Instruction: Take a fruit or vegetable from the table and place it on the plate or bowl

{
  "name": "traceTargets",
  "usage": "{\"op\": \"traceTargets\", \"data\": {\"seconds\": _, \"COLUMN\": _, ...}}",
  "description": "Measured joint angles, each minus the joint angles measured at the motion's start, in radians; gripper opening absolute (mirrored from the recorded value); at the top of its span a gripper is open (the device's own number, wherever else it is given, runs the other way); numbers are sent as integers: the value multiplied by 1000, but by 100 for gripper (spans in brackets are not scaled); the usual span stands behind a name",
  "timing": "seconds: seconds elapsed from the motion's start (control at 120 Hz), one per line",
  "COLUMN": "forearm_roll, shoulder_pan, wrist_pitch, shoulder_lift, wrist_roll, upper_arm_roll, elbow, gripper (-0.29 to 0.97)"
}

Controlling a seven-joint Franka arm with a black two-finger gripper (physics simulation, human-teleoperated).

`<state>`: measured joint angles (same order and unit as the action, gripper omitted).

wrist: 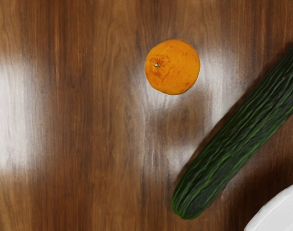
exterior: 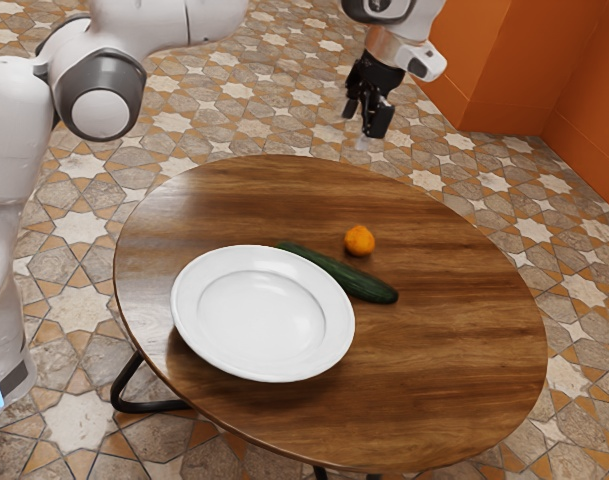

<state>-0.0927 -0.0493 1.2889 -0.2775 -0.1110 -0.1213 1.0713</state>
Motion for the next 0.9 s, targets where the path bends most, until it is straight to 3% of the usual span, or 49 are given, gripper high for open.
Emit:
{"op": "traceTargets", "data": {"seconds": 0.267, "forearm_roll": -1, "shoulder_pan": -11, "wrist_pitch": 31, "shoulder_lift": -7, "wrist_roll": -29, "upper_arm_roll": 18, "elbow": -42, "gripper": 68}}
{"op": "traceTargets", "data": {"seconds": 0.35, "forearm_roll": -2, "shoulder_pan": -11, "wrist_pitch": 77, "shoulder_lift": 40, "wrist_roll": -66, "upper_arm_roll": 27, "elbow": 138, "gripper": 68}}
{"op": "traceTargets", "data": {"seconds": 0.5, "forearm_roll": 11, "shoulder_pan": 3, "wrist_pitch": 240, "shoulder_lift": 141, "wrist_roll": -151, "upper_arm_roll": -51, "elbow": 459, "gripper": 68}}
{"op": "traceTargets", "data": {"seconds": 0.9, "forearm_roll": 105, "shoulder_pan": 36, "wrist_pitch": 474, "shoulder_lift": 154, "wrist_roll": -371, "upper_arm_roll": -80, "elbow": 601, "gripper": 68}}
